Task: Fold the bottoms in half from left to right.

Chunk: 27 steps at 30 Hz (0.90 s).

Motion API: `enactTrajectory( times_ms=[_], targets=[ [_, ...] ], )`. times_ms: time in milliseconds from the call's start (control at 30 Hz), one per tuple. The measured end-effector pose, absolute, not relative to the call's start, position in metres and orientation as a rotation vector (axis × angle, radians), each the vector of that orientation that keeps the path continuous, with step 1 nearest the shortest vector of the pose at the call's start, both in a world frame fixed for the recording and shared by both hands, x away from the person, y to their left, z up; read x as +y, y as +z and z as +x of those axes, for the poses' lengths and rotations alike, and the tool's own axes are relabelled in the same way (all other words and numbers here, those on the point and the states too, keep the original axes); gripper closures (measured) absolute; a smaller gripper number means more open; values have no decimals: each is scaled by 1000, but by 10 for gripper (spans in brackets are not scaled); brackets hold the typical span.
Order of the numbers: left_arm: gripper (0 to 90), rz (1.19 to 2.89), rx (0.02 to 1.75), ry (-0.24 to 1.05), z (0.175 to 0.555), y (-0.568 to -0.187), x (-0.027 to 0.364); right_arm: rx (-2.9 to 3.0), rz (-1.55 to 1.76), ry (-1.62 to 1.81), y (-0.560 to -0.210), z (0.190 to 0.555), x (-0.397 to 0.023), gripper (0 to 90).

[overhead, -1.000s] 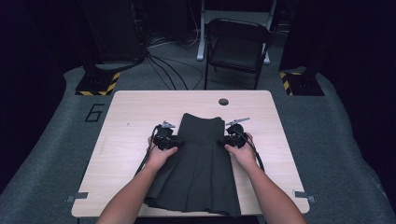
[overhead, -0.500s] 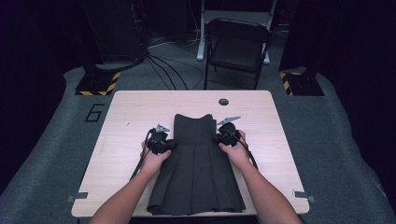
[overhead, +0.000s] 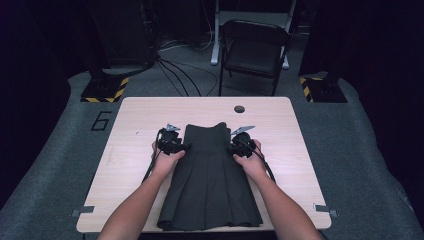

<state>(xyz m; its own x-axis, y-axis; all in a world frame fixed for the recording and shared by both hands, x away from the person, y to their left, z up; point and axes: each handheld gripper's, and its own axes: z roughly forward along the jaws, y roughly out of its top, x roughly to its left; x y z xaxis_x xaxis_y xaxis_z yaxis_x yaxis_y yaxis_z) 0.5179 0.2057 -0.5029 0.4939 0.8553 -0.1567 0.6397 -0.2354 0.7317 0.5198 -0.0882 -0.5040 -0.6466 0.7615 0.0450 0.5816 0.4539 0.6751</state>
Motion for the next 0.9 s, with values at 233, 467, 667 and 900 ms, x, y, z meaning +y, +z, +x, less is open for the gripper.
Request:
enactTrajectory(
  times_ms=[233,467,667,900],
  targets=[
    [425,1961,1264,362,521,-509,204,2441,1199,1009,-506,521,-91,729],
    [397,1977,1286,344,530,-513,199,2437,1221,1017,-506,521,-91,718],
    [505,1974,1290,322,531,-515,194,2421,1217,1044,-509,521,-93,713],
    [682,1984,1297,339,531,-515,188,2413,1220,1037,-509,519,-91,715]
  ],
)
